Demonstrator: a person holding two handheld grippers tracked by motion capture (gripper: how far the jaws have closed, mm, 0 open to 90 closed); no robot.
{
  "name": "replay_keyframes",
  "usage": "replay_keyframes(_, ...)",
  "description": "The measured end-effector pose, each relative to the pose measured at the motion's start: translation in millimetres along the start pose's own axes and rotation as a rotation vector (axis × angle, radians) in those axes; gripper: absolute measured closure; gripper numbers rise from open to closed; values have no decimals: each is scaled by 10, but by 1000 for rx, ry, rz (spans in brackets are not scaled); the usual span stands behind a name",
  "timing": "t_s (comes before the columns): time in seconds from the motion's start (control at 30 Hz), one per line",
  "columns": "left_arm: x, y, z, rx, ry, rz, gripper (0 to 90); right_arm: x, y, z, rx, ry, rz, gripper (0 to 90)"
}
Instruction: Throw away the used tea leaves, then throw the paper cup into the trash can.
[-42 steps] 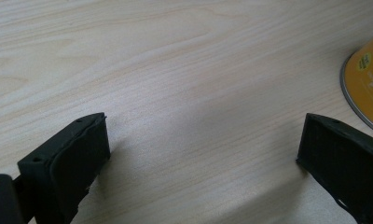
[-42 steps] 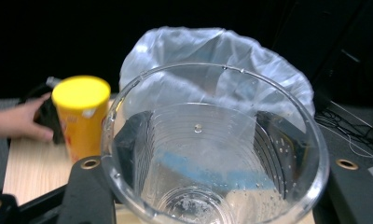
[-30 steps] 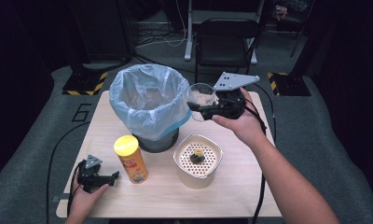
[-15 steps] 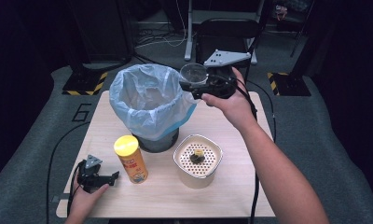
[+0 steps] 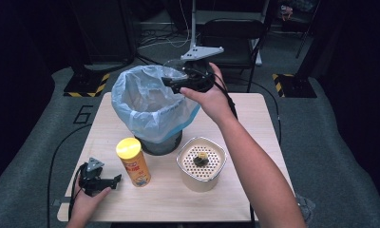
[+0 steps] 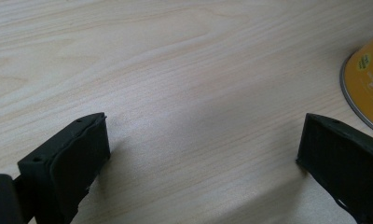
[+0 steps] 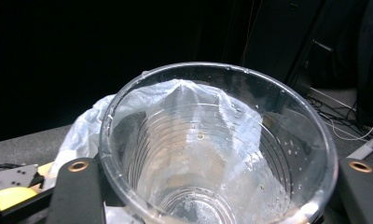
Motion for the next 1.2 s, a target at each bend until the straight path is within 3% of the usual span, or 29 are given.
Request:
replay_keyframes(0.13, 1, 0, 0, 0, -1, 0, 21, -16, 156, -32, -15, -19, -25, 304)
replay_keyframes(0.4, -1, 2, -1, 4, -1, 2, 22, -32, 349, -86, -24, 2, -19, 295)
replay_keyframes(0.47, -5, 4, 2, 5, 1, 2, 24, -41, 386, -105, -31, -1, -31, 257)
replay_keyframes(0.53, -8, 5, 4, 5, 4, 1, 24, -49, 421, -120, -23, 5, -60, 138)
replay_keyframes(0.7, -13, -6, -2, 11, 0, 6, 36, -53, 469, -143, -25, 6, -58, 130)
replay_keyframes(0.97, -17, -9, -11, 39, -29, 12, 77, -64, 314, -135, -9, 8, -60, 136)
replay_keyframes(1.1, -10, -19, -5, 38, -57, -12, 77, -34, 159, -207, 2, 1, -50, 141)
replay_keyframes(1.2, -9, -26, 7, 39, -46, -25, 93, -15, 29, -297, -4, -18, -46, 151)
Point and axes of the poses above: each handheld gripper's, and its own axes: y roughly forward along the jaws, z roughly out of its top, x roughly to its right, the point moved 2 cm from there along y, roughly forward along the jaws, and after that the axes turned 3 degrees about y, right-handed, at the moved point
